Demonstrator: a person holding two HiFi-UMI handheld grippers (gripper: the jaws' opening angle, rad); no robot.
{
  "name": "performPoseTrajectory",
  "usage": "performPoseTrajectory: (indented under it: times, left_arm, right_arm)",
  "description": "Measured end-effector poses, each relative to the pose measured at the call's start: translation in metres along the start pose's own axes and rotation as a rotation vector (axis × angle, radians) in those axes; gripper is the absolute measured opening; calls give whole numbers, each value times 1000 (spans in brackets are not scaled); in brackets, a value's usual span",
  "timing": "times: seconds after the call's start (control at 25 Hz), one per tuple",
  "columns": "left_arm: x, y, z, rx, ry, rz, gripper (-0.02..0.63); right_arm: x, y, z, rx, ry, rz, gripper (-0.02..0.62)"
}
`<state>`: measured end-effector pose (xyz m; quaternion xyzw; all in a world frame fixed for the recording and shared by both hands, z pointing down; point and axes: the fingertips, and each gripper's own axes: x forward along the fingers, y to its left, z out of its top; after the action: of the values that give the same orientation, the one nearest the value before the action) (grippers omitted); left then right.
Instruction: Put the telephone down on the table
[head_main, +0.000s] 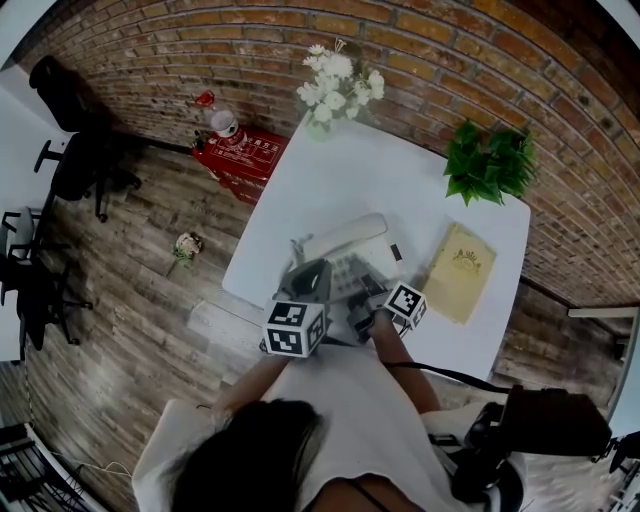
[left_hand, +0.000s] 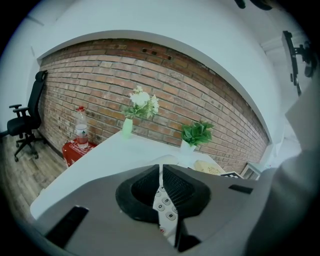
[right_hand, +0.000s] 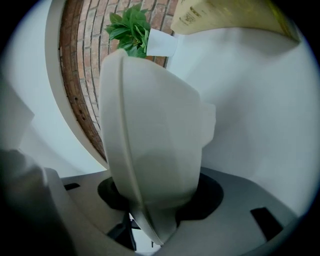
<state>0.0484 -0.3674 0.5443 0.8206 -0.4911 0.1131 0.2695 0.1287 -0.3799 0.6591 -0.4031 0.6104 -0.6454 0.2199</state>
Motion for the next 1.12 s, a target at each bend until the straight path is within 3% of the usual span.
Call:
performPoseTrajectory:
  times: [0.32, 0.52, 0.84, 1.12]
  left_arm:
    - [-2, -3, 2, 7, -8, -6, 41]
    - [-2, -3, 2, 8, -10, -6, 41]
    - [4, -4, -4, 1, 25, -8, 41]
    - [11, -9, -8, 0, 37, -27, 41]
  right_arm:
    - [1, 4, 1, 30, -23, -12, 289]
    - [0, -1, 5, 67, -59, -73, 308]
    - [3, -1, 4, 13, -51, -216, 325]
    - [-2, -5, 4, 56, -46, -293, 337]
